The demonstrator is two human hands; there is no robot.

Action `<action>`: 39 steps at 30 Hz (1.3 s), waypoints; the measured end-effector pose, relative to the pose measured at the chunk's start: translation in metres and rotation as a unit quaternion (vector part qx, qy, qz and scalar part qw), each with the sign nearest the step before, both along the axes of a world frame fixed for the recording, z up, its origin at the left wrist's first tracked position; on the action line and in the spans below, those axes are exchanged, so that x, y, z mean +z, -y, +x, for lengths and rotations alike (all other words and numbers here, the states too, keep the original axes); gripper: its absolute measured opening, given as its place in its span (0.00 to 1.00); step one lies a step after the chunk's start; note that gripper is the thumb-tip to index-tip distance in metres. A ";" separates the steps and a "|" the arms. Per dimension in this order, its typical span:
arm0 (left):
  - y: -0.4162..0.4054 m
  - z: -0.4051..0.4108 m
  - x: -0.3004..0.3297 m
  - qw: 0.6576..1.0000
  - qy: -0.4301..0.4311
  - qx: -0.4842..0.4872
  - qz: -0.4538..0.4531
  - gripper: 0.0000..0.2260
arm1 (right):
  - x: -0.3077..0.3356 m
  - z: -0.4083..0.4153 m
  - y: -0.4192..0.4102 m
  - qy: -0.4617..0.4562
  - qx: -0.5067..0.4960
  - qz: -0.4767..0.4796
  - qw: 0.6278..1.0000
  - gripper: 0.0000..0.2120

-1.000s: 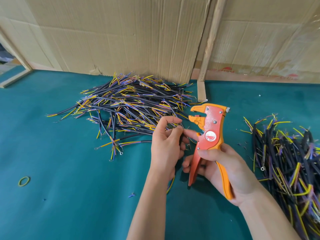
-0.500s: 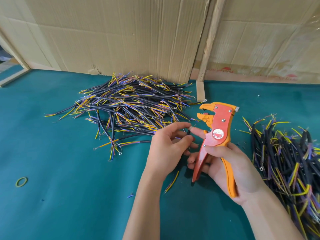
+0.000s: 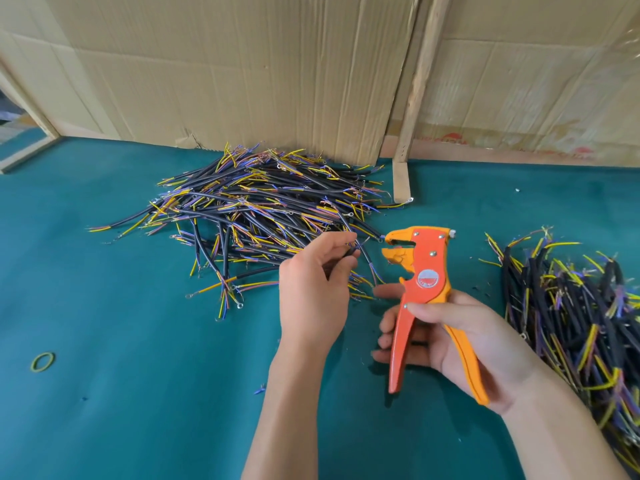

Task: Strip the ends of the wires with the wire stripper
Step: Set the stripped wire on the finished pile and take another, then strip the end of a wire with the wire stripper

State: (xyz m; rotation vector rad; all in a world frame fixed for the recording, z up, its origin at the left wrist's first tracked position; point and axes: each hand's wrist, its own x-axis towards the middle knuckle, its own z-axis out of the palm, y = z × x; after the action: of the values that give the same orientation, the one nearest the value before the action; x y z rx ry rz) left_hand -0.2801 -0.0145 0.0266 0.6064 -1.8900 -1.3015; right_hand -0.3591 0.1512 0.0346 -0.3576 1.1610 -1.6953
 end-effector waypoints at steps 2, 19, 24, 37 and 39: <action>0.000 0.000 0.000 1.000 0.009 0.001 -0.021 0.15 | 0.000 0.001 0.002 -0.004 0.027 0.014 1.000 0.21; 0.000 0.003 0.004 0.996 0.025 -0.023 -0.087 0.14 | -0.005 0.000 0.006 -0.029 0.040 0.010 0.999 0.25; 0.000 0.003 0.003 0.995 0.025 -0.031 -0.088 0.14 | -0.003 0.002 0.007 -0.028 0.032 0.013 0.999 0.24; 0.000 0.002 0.003 0.996 0.023 -0.034 -0.082 0.14 | 0.013 0.009 0.009 -0.017 0.016 0.032 0.999 0.18; 0.000 0.002 0.002 0.996 0.020 -0.033 -0.080 0.14 | 0.014 0.010 0.009 -0.013 0.013 0.037 0.999 0.18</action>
State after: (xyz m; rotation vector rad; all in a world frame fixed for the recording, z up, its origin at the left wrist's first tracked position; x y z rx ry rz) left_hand -0.2781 -0.0147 0.0288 0.4941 -2.0385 -1.1729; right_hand -0.3489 0.1424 0.0482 -0.3493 1.2296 -1.6256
